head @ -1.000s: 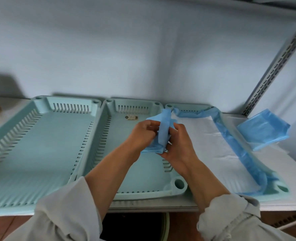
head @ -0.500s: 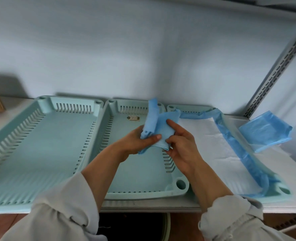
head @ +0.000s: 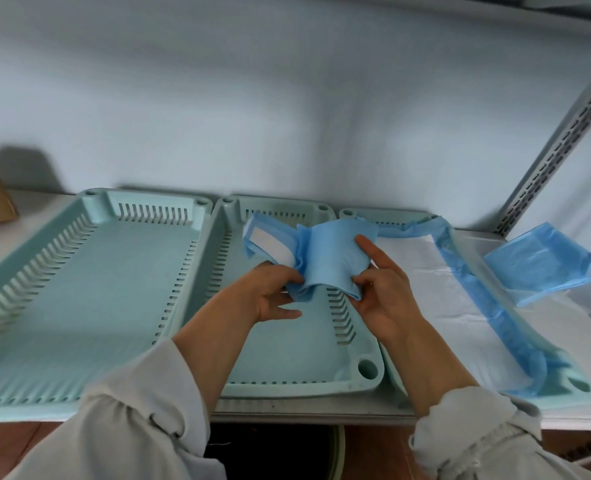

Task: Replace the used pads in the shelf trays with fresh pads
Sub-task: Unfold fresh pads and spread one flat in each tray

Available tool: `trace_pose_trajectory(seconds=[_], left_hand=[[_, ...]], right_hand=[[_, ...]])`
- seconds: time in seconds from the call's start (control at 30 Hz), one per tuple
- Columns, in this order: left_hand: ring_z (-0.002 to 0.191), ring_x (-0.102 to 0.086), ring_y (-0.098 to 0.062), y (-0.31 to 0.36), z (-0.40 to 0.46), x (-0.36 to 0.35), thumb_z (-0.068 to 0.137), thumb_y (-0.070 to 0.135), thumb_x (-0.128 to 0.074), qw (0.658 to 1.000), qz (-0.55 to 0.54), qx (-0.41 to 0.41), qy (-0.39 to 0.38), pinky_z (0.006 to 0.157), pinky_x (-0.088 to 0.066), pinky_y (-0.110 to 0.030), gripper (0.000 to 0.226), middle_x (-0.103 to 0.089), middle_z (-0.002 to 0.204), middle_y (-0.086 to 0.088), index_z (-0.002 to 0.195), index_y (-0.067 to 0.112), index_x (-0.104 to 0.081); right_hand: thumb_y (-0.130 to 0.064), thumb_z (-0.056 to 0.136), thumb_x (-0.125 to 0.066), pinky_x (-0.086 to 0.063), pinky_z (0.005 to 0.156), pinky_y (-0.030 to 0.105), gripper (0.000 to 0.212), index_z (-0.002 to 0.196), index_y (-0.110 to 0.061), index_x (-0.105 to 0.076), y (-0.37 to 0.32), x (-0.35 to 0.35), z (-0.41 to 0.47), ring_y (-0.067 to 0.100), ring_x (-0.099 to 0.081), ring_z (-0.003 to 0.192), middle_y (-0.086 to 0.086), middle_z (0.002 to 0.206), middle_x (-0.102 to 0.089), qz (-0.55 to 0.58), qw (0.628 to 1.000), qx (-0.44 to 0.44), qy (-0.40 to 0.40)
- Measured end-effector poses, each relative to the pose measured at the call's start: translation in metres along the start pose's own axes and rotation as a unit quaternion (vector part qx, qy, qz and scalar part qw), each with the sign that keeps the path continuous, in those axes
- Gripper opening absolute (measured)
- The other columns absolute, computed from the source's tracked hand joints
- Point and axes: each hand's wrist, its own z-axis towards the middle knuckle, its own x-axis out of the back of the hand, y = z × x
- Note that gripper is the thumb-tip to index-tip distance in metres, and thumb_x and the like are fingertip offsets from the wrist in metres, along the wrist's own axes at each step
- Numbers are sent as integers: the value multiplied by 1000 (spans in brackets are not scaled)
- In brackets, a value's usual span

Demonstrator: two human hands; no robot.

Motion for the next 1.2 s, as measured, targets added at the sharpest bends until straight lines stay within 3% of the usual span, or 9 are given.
trace_pose_trajectory(seconds=[0.1,0.17,0.23,0.33,0.4,0.5,0.63,0.83,1.2], left_hand=[[77,-60,-20,5,1,-4,86,-15,-47,995,-82,-47,33,71,-54,-36,39,-58,90,-9,117,9,-50],[74,-59,-18,8,0,-7,87,-15,-46,990,-110,-78,47,66,-52,-31,36,-59,87,-7,113,9,-52],[72,-59,-17,9,-3,-10,89,-14,-46,989,-115,-91,37,66,-51,-29,33,-60,83,-6,108,11,-54],[75,-61,-18,8,-10,-16,90,-9,-48,990,-102,-96,14,68,-53,-30,28,-64,85,-7,108,10,-57],[81,-63,-19,9,-17,-18,91,0,-55,991,-81,-104,-12,75,-53,-32,20,-66,88,-8,107,10,-60],[101,-63,-15,10,-25,-18,86,32,-66,991,-24,-122,-58,95,-50,-36,29,-69,105,-2,110,16,-64],[119,-48,-11,4,-25,-20,85,55,-56,986,78,-136,-50,107,-40,-45,55,-54,127,9,134,29,-49],[111,-60,-21,0,-20,-26,101,33,-40,992,11,-126,-4,96,-51,-44,30,-63,120,-2,125,23,-55],[107,-59,-22,0,-14,-25,90,-11,-41,991,21,-128,10,82,-52,-36,42,-61,117,-8,120,15,-52]], right_hand=[[13,81,-38,-49,65,28,59,125,-19,-61,5,5,4,22,-55,81,10,110,-57,-205,976,35,62],[-1,86,-47,-46,89,30,50,131,-21,-55,14,8,5,24,-53,109,10,136,-47,-432,895,93,66],[-23,92,-55,-36,109,35,42,134,-25,-52,19,5,0,22,-39,134,4,150,-32,-503,857,110,13],[-47,90,-55,-38,106,26,52,138,-28,-47,20,-5,-7,10,-46,127,-14,134,-47,-478,861,111,-131],[-40,93,-55,-43,96,15,45,135,-27,-47,24,-9,-10,2,-54,113,-16,123,-56,-450,865,128,-183],[-28,100,-43,-39,71,4,29,125,-20,-56,24,-10,-10,-4,-55,86,-10,102,-60,-450,868,179,-112],[-22,103,-37,-39,68,2,32,126,-20,-59,24,-11,-11,-3,-54,87,-8,106,-59,-456,860,210,-93],[-19,99,-43,-45,68,12,22,95,-22,-64,30,-13,-10,2,-60,77,-8,84,-65,-458,855,220,-105],[-6,97,-41,-42,59,8,24,101,-2,-64,26,-6,2,22,-60,77,13,91,-66,-451,859,239,-30]])
